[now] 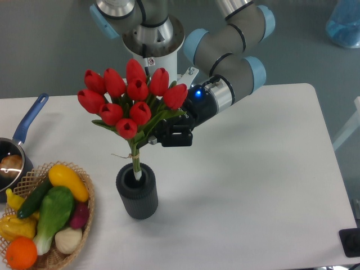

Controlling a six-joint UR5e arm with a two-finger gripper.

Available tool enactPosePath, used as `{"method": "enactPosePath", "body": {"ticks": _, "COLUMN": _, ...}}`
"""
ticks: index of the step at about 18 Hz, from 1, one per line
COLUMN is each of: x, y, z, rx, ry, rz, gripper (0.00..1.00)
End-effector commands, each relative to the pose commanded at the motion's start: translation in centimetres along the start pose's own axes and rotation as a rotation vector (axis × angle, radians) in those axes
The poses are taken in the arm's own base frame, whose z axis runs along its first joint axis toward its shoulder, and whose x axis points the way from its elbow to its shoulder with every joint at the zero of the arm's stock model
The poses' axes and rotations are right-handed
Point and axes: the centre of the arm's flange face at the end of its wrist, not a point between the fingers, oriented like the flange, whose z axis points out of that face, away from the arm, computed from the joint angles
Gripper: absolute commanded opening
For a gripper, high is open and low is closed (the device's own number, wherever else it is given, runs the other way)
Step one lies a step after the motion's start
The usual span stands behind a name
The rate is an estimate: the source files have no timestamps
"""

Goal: Insert the flowers into the vase
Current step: 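Lower the tulip stems into the opening of the black vase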

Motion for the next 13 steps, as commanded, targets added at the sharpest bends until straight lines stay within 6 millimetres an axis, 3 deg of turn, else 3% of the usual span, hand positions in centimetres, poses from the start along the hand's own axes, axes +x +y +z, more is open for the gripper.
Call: {"method": "enactPosePath", "body": {"ticks": 13, "x": 0.0, "y": 1.8, "z": -0.2, "rx": -0.002, "ry": -0.004, "rz": -0.023, "gripper": 0.21}}
